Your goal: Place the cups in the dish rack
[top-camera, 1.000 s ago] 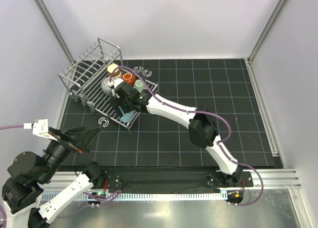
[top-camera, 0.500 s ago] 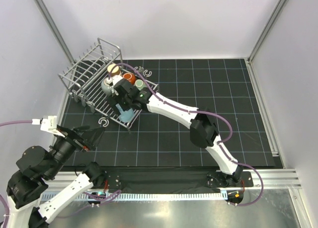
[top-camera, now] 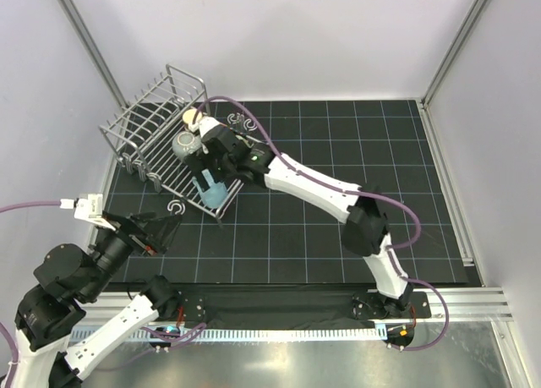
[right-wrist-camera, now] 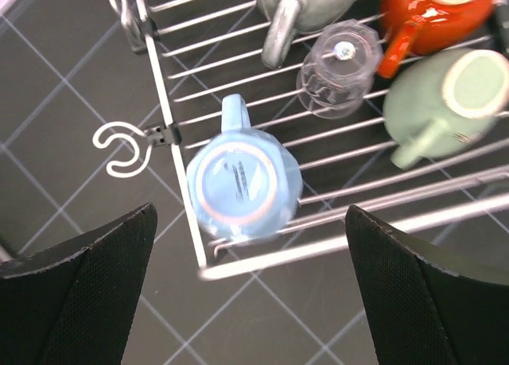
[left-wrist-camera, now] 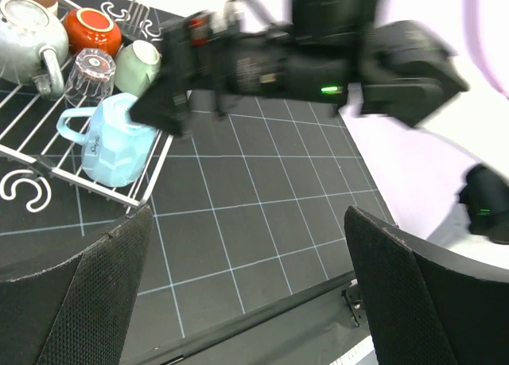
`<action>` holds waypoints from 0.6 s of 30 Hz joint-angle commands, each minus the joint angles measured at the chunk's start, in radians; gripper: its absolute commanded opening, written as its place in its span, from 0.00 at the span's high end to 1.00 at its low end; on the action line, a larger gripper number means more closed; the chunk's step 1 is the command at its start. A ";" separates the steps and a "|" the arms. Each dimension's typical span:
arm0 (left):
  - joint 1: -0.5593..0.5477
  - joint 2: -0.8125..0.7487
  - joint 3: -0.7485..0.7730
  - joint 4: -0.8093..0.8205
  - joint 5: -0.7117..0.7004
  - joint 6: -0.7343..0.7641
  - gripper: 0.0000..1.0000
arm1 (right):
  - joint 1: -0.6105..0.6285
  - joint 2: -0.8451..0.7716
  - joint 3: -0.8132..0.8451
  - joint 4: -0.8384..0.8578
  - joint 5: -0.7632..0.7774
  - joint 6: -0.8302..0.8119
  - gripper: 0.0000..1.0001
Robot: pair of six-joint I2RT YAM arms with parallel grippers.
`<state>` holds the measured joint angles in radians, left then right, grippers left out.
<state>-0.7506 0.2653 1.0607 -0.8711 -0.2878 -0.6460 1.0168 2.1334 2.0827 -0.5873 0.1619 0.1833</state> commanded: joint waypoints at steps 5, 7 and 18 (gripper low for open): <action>-0.003 0.054 -0.057 0.072 0.018 -0.033 0.00 | -0.001 -0.304 -0.220 0.052 0.100 0.100 0.00; -0.001 0.072 -0.076 0.092 0.038 -0.058 0.00 | -0.001 -0.346 -0.297 0.032 0.145 0.123 0.00; -0.001 0.184 -0.231 0.285 0.189 -0.188 0.00 | -0.003 -0.763 -0.915 0.196 0.154 0.318 0.00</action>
<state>-0.7506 0.4484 0.8665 -0.7334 -0.1711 -0.7727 1.0168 1.4841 1.2770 -0.4938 0.2817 0.4034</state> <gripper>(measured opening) 0.996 0.996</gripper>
